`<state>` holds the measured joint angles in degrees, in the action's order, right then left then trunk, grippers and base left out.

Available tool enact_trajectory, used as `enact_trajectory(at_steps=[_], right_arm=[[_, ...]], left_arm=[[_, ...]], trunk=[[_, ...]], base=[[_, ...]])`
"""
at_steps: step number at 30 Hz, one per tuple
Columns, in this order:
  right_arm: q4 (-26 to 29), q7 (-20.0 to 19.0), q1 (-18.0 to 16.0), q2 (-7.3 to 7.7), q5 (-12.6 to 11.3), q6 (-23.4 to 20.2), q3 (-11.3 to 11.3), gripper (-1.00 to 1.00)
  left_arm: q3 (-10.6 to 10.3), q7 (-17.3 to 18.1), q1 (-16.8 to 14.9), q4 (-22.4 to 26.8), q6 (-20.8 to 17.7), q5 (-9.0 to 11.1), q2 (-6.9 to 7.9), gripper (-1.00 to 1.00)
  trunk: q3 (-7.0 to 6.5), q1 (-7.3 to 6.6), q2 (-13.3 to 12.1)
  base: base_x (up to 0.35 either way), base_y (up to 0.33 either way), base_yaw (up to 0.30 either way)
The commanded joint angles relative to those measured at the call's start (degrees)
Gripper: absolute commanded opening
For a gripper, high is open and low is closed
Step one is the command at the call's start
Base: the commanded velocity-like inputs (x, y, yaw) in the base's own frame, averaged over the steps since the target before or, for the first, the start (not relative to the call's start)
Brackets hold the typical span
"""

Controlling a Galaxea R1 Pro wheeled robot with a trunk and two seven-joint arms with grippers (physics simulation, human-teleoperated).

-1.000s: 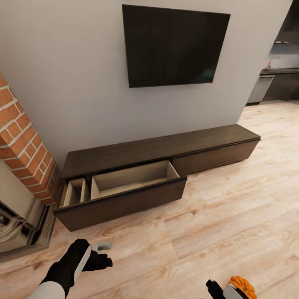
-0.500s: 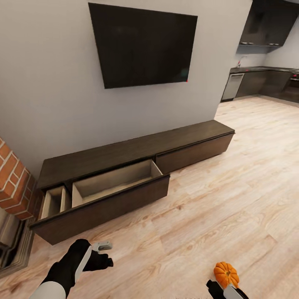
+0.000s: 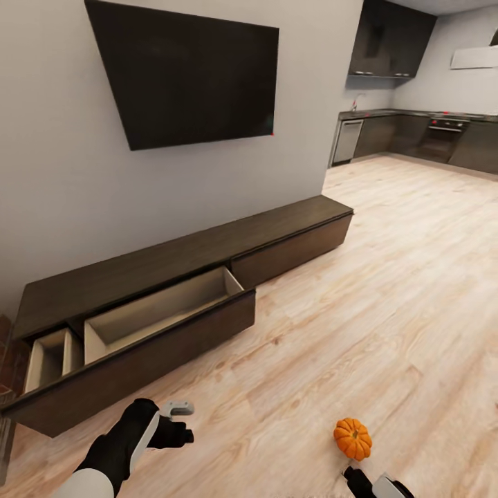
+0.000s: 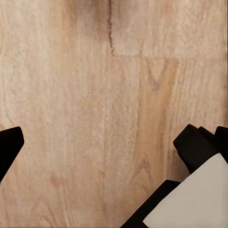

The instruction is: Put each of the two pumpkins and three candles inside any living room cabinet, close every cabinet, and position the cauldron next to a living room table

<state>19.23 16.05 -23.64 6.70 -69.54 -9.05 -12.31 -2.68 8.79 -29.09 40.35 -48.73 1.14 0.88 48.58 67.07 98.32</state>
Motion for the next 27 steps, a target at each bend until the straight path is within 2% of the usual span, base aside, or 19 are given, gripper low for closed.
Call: enact_trajectory(at_steps=[1, 6, 17, 23, 27], right_arm=[[0.0, 0.0, 0.0, 0.02, 0.0, 0.0, 0.0, 1.0], [-0.2, 0.0, 0.0, 0.06, 0.0, 0.1, 0.0, 1.0], [-0.3, 0.0, 0.0, 1.18, -0.1, 0.1, 0.1, 1.0], [-0.3, 0.0, 0.0, 1.21, -0.1, 0.1, 0.1, 1.0], [-0.3, 0.0, 0.0, 1.21, -0.1, 0.1, 0.1, 1.0]], left_arm=[[0.0, 0.0, 0.0, 0.0, 0.0, 0.0, 0.0, 1.0], [0.0, -0.1, 0.0, 0.0, 0.2, -0.1, 0.0, 1.0], [0.0, -0.1, 0.0, 0.0, 0.3, -0.2, 0.0, 1.0], [0.0, -0.1, 0.0, 0.0, 0.3, -0.1, 0.0, 1.0], [0.0, -0.1, 0.0, 0.0, 0.2, -0.1, 0.0, 1.0]], trunk=[[0.0, 0.0, 0.0], [0.04, 0.0, 0.0], [0.33, 0.0, 0.0], [0.45, 0.0, 0.0], [0.46, 0.0, 0.0]], base=[[0.018, 0.0, -0.288], [0.145, 0.0, -0.288], [0.306, -0.071, -0.276], [0.317, -0.043, -0.096], [0.146, -0.005, -0.031]])
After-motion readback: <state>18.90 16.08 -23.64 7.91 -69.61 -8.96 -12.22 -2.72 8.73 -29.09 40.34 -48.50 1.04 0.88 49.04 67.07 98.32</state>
